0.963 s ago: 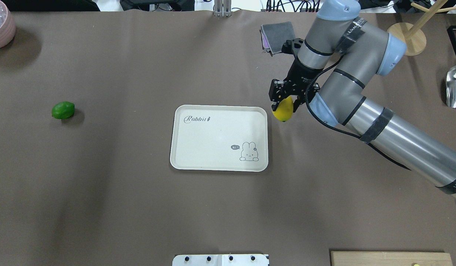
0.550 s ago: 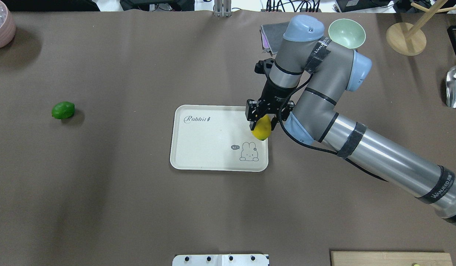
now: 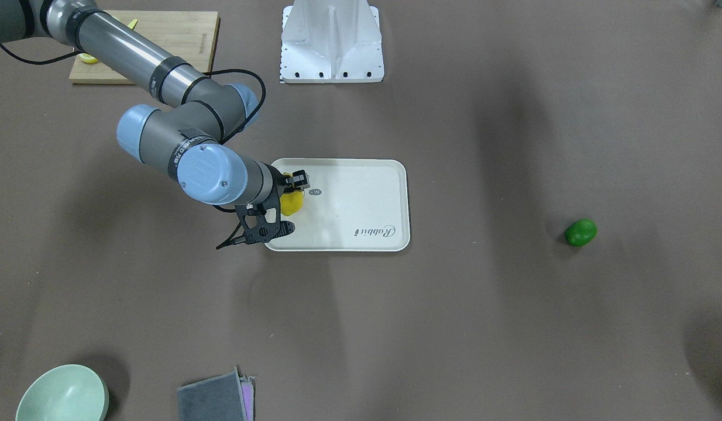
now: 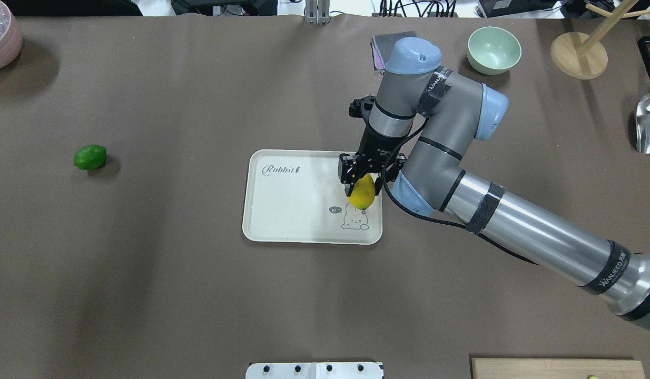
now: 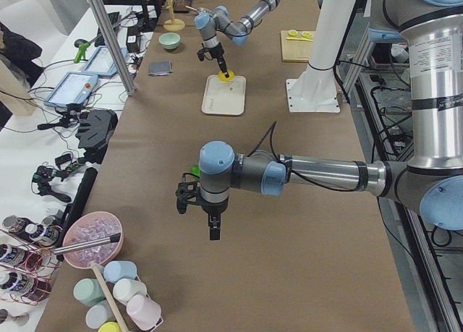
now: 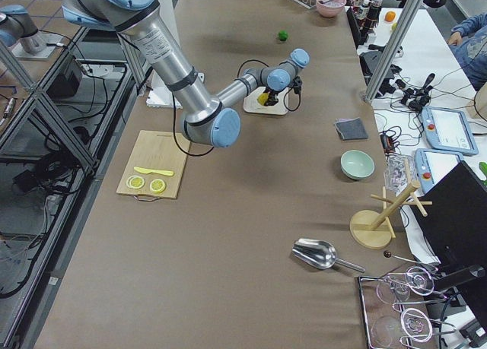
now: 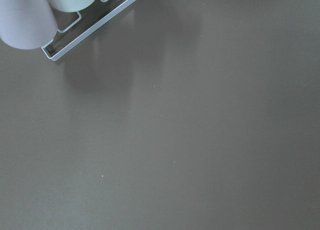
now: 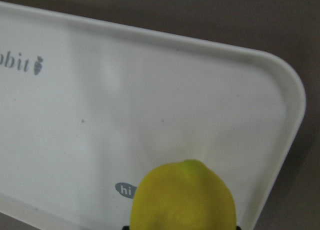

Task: Place all lemons on tray

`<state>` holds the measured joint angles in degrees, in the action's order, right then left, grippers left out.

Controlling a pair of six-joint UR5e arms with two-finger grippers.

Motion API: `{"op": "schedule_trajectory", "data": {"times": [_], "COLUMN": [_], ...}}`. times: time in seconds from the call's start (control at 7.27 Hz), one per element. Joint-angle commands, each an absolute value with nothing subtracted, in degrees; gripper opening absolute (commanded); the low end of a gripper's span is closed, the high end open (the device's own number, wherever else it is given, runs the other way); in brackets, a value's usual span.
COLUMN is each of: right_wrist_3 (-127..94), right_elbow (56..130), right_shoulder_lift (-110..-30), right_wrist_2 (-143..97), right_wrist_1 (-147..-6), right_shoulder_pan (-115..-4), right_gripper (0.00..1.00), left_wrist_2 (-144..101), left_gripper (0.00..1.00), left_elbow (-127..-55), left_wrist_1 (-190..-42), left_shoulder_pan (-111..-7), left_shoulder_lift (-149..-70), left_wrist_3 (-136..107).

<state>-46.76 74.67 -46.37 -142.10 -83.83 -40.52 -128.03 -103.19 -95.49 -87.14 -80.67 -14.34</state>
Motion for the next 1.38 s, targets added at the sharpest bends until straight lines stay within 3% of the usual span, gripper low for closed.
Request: {"op": "schedule_trajectory", "data": {"times": [0.0, 0.41, 0.55, 0.96, 1.24], "right_wrist_3": [-46.76, -46.85, -46.76, -46.06, -45.79], "right_elbow": [73.83, 74.44, 74.62, 75.58, 78.38], "right_shoulder_lift": [-46.23, -46.41, -46.84, -48.07, -51.31], "right_wrist_2": [-141.16, -141.68, -141.77, -142.03, -142.03], "right_wrist_1": [-82.27, -81.48, -80.6, -79.89, -80.24], "right_shoulder_pan": [-40.86, -43.67, -44.73, -48.33, -51.31], "right_gripper": [1.0, 1.0, 1.0, 1.0, 1.0], "left_wrist_2": [-129.11, -128.4, -128.32, -129.29, -127.46], "left_gripper": [0.98, 0.98, 0.98, 0.98, 0.98], "left_elbow": [-102.4, -89.77, -88.78, -85.44, -84.81], "left_wrist_1": [-97.28, -125.94, -130.3, -102.4, -97.56], "left_shoulder_pan": [-87.19, -84.47, -82.46, -73.61, -68.15], "left_shoulder_lift": [-80.51, -81.13, -82.17, -102.06, -107.74], "left_wrist_3": [-14.5, -14.68, -15.03, -15.12, -15.46]}}
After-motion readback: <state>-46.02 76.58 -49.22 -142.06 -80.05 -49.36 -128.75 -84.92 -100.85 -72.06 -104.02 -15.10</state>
